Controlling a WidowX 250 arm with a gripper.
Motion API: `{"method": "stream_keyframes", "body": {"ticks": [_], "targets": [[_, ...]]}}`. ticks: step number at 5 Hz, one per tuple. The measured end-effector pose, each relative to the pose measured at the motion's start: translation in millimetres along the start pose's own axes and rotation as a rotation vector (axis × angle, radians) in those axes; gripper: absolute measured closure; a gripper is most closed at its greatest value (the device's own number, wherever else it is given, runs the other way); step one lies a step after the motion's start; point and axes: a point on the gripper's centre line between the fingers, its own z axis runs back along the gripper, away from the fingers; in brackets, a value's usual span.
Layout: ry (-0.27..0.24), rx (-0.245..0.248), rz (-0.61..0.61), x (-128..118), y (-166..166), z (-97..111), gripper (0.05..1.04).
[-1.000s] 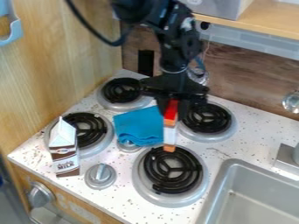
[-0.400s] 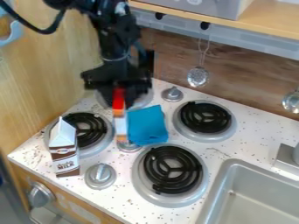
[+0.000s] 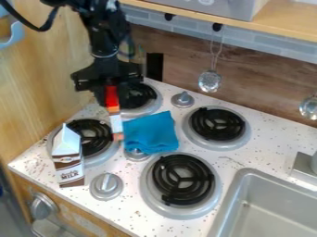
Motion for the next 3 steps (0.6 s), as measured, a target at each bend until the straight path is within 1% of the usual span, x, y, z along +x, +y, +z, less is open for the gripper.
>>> {"method": "stream_keyframes", "body": {"ticks": [1,2,3], "targets": [[-0.025,0.045,0.132,8.4,3.3,-3.3,0.695],[-0.037,0.055,0.27,17.2,3.3,-8.8,0.695],[-0.034,0.075,0.439,29.2,8.2,-25.6,0.695]]}}
